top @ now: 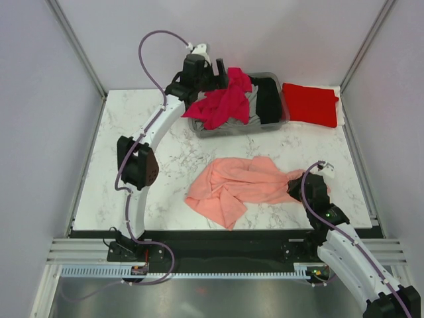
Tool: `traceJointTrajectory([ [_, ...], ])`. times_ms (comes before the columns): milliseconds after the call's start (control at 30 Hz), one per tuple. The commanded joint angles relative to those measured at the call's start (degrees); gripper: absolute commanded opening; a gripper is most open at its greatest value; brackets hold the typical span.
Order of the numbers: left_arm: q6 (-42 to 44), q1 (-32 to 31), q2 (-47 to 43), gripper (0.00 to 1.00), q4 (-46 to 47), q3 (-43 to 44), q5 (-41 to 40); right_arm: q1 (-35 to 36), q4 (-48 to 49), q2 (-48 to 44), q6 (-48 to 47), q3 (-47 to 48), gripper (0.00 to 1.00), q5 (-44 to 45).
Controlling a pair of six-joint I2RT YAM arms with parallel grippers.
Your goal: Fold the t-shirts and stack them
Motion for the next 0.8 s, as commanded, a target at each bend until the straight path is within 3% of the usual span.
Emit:
traceJointTrajectory([
  [0, 2.0, 4.2, -3.6, 1.0, -3.2, -8.0, -3.7, 0.3, 2.0, -0.4, -0.5, -0.2, 0.0, -0.5],
  [167, 2.5, 8.2, -5.0, 0.99, -3.2, -13.1, -2.9, 0.3, 2.2, 0.4, -0.5, -0.2, 0.0, -0.6],
  [333, 8.0, 10.2, -0.1, 0.99, -8.3, -8.9, -4.7, 0.4, 2.2, 0.4, -0.5, -0.2, 0.0, -0.5],
  [633, 8.6, 11.2, 5.1, 0.95, -9.4, -9.0, -3.4, 0.3, 2.5, 1.5, -0.4, 0.0, 0.0, -0.6],
  [767, 7.2, 11.5, 9.2, 0.91, -13.5, -5.2, -3.3, 0.3, 2.7, 1.5, -0.4, 0.1, 0.0, -0.6],
])
